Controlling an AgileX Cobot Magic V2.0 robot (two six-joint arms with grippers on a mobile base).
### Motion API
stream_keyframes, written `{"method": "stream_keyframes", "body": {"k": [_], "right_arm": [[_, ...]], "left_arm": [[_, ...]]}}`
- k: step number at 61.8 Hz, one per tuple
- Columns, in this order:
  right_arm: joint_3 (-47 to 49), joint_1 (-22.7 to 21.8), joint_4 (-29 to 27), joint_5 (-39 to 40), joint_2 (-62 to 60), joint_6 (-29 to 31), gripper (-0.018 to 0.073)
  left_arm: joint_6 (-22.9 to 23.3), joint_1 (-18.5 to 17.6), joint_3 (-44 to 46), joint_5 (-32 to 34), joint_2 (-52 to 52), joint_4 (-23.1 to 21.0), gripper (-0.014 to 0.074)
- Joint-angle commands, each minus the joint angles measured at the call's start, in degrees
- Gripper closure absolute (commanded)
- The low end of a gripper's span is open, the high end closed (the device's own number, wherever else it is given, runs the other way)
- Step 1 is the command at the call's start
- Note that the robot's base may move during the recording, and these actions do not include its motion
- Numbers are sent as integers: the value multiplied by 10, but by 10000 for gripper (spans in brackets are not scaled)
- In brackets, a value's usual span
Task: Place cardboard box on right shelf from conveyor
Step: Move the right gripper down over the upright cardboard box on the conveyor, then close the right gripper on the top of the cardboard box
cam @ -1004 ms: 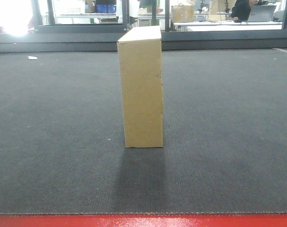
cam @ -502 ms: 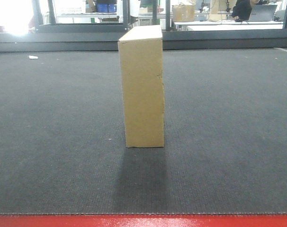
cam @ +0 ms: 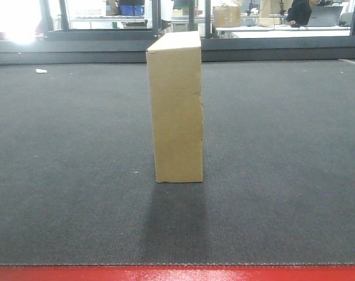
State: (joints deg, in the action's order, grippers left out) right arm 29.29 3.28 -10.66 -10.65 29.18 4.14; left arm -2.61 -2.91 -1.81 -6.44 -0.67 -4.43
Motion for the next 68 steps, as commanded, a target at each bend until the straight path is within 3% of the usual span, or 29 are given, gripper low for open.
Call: {"method": "stream_keyframes", "body": {"k": [1, 10, 23, 30, 48, 68], "right_arm": [[56, 15, 3, 20, 69, -1, -65], [171, 47, 3, -78, 181, -1, -64], [379, 144, 3, -253, 334, -14, -64], [473, 189, 19, -307, 405, -86, -64], [668, 303, 183, -433, 559, -307, -64], [805, 385, 307, -507, 696, -433, -64]], "left_arm": [[0, 1, -5, 51, -8, -3, 713], [0, 1, -5, 51, -8, -3, 713], [0, 1, -5, 51, -8, -3, 712], [0, 1, -5, 51, -8, -3, 713], [0, 1, -5, 51, -8, -3, 713], [0, 1, -5, 51, -8, -3, 713]]}}
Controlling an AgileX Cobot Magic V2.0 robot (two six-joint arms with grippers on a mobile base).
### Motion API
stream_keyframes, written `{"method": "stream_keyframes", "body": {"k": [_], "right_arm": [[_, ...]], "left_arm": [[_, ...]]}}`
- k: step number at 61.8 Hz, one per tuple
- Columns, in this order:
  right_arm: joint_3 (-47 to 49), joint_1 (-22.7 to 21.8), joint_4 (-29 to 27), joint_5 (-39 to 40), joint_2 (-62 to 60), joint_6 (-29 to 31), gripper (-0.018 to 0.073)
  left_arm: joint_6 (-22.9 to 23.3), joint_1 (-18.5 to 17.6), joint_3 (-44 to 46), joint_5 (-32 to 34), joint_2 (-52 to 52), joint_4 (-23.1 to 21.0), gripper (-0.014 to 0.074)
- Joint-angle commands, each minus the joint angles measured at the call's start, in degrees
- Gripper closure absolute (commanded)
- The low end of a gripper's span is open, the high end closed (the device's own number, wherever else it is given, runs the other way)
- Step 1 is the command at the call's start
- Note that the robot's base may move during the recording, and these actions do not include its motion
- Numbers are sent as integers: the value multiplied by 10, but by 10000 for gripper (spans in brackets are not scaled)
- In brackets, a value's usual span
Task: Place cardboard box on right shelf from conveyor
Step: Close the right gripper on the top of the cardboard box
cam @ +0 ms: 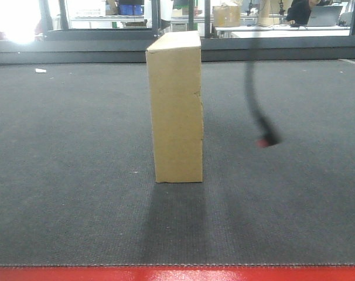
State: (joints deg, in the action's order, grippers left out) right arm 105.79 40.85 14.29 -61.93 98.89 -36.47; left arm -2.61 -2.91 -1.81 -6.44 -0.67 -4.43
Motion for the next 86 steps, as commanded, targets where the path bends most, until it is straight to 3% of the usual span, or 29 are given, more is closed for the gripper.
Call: {"method": "stream_keyframes", "body": {"k": [1, 8, 16, 50, 68, 73, 86], "right_arm": [[44, 11, 63, 1, 4, -31, -64], [67, 22, 109, -24, 36, -57, -64], [70, 24, 121, -33, 56, -82, -64], [70, 8, 121, -12, 97, -100, -64], [70, -5, 79, -4, 125, -100, -57], [70, -9, 65, -4, 130, -99, 10], [70, -18, 48, 5, 124, -84, 335]], "left_arm": [[0, 1, -5, 51, -8, -3, 712], [0, 1, -5, 51, -8, -3, 713], [0, 1, -5, 51, -8, -3, 713], [0, 1, -5, 51, -8, -3, 713], [0, 1, -5, 51, -8, -3, 713], [0, 1, -5, 51, -8, -3, 712], [0, 1, -5, 51, -8, -3, 713]]}}
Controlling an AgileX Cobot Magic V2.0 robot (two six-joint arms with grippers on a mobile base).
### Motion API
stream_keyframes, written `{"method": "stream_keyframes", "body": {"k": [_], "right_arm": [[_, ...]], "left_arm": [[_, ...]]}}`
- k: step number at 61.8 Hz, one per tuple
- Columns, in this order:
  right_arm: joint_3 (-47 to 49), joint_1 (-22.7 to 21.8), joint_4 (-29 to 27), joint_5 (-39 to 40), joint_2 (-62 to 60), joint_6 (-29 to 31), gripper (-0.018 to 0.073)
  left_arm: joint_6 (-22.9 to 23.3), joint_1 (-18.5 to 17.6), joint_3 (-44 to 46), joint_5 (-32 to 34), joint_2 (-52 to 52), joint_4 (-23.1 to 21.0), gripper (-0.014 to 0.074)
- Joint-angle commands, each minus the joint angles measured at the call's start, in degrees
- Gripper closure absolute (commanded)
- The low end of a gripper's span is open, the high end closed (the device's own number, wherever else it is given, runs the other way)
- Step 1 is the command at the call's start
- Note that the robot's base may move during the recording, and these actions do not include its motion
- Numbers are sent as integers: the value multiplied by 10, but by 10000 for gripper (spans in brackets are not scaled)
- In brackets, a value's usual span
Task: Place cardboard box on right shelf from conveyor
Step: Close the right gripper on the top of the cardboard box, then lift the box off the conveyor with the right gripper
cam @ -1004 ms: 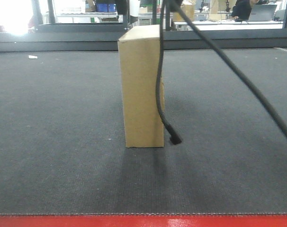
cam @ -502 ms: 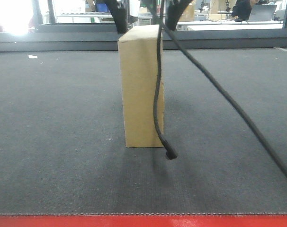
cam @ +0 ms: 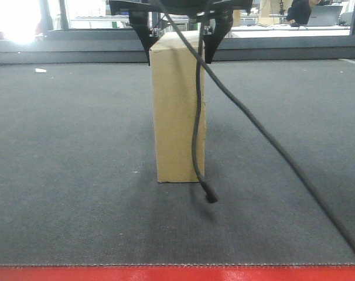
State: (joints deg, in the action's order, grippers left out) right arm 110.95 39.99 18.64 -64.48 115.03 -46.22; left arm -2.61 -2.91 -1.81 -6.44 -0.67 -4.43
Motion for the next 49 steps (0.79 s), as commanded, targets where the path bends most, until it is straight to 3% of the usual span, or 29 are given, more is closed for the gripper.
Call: {"method": "stream_keyframes", "body": {"k": [1, 16, 24, 33, 49], "right_arm": [[18, -10, 4, 31, -38, 19, 347], [18, -56, -36, 43, -85, 127, 365], [-1, -92, -64, 37, -122, 217, 365], [-91, -142, -83, 65, -185, 277, 365], [-321, -239, -95, 165, -369, 324, 365]], "left_arm": [[0, 1, -5, 51, -8, -3, 713], [0, 1, -5, 51, -8, -3, 713], [0, 1, -5, 51, -8, -3, 712], [0, 1, -5, 51, -8, -3, 712], [0, 1, -5, 51, -8, -3, 712]]}}
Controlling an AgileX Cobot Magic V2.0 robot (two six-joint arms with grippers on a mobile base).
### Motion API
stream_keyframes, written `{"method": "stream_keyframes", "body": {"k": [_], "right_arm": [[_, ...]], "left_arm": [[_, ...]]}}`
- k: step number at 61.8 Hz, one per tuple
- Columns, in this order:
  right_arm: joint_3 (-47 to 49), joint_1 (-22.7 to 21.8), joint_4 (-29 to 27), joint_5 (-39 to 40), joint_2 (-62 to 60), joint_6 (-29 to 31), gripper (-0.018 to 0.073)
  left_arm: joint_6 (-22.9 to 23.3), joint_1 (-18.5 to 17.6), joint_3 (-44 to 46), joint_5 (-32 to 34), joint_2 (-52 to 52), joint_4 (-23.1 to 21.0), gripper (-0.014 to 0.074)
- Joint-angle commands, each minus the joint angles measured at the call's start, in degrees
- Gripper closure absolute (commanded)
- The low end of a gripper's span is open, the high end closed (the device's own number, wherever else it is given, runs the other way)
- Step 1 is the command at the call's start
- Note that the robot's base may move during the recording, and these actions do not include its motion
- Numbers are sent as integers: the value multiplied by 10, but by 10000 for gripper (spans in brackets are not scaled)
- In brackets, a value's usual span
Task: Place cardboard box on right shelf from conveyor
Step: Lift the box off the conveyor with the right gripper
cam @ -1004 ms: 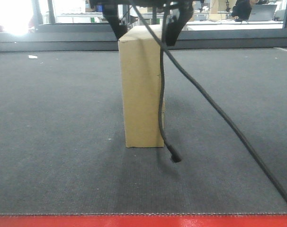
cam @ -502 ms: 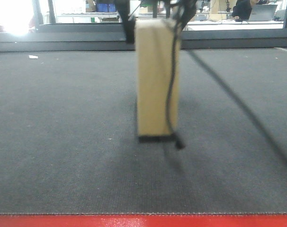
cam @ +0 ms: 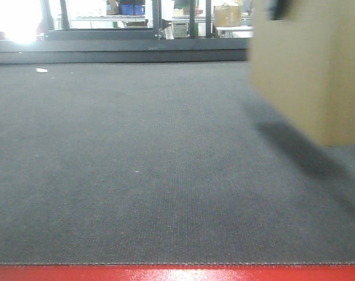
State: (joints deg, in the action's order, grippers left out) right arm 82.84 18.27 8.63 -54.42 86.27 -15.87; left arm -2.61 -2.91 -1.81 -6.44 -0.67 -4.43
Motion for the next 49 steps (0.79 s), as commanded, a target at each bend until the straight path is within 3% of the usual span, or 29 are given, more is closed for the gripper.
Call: {"method": "stream_keyframes", "body": {"k": [1, 16, 35, 49], "right_arm": [[-50, -28, 5, 68, -92, 22, 365], [-196, -76, 5, 94, -284, 53, 365], [-336, -78, 3, 103, -519, 56, 365], [-367, -78, 3, 101, -652, 56, 365]], "left_arm": [[0, 1, -5, 51, -8, -3, 713], [0, 1, -5, 51, -8, -3, 713], [0, 1, -5, 51, -8, -3, 713], [0, 1, -5, 51, -8, -3, 713]]}}
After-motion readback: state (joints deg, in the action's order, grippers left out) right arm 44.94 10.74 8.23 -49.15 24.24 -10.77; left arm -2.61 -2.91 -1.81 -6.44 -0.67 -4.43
